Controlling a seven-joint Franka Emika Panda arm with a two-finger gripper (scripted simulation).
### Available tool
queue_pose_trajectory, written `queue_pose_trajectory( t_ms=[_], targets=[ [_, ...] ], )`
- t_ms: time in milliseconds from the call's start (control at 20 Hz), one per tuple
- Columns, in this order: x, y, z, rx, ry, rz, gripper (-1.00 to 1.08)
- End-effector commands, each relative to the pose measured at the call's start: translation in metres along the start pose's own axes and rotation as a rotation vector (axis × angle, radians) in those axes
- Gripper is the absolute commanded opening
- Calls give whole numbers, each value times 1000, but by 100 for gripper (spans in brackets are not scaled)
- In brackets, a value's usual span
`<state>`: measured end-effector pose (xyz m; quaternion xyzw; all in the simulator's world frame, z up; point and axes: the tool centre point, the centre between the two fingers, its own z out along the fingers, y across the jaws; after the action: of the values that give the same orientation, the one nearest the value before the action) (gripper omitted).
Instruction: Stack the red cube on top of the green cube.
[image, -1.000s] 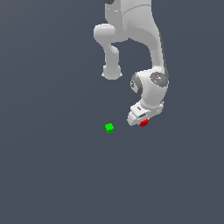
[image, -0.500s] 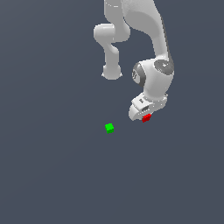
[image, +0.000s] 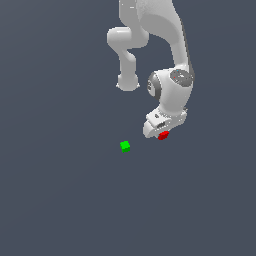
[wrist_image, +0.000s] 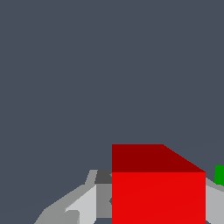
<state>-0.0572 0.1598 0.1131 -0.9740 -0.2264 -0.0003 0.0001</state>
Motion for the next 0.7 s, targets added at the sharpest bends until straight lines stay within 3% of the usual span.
queue_pose_trajectory(
  t_ms=[0, 650],
  targets=[
    [-5, 14, 4, 0, 0, 1, -100],
    [-51, 130, 40, -1, 0, 2, -100]
  ],
)
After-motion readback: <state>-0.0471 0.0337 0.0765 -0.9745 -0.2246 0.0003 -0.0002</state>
